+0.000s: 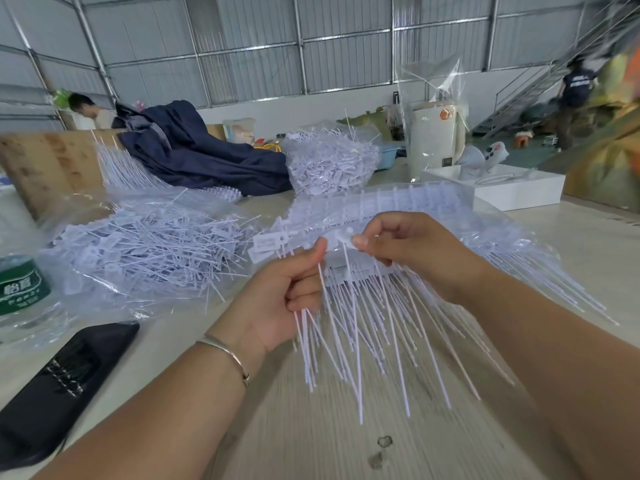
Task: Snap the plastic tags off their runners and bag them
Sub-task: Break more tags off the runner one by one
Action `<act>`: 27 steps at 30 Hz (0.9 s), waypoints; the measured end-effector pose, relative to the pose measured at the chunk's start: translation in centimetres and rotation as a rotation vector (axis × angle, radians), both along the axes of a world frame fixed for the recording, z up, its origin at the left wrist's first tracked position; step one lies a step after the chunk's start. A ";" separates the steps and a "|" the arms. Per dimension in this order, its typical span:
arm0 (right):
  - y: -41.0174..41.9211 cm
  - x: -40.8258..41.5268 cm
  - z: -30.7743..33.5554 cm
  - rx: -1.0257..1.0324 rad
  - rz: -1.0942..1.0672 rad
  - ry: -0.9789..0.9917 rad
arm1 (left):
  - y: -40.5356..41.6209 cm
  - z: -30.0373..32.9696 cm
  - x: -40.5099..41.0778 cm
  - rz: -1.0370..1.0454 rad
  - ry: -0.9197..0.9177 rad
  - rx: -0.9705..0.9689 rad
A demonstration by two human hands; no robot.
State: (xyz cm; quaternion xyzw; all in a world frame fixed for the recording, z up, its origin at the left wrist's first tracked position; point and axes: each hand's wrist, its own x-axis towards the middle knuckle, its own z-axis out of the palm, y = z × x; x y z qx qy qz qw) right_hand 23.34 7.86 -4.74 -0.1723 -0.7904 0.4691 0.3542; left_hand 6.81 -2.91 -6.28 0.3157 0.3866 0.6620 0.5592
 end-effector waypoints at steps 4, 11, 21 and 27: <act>-1.0 -0.8 0.0 -0.091 0.168 0.004 | -0.2 -0.1 1.7 -0.228 -0.069 0.100; -0.9 -0.7 0.1 -0.126 0.082 0.019 | 0.2 0.1 1.5 -0.191 -0.059 0.081; -0.2 -0.3 0.5 -0.129 -0.037 0.014 | 0.3 -0.1 -0.1 0.073 0.073 -0.042; -0.8 -0.7 -0.1 0.055 -0.093 -0.079 | 0.5 -0.4 0.2 0.119 0.106 -0.162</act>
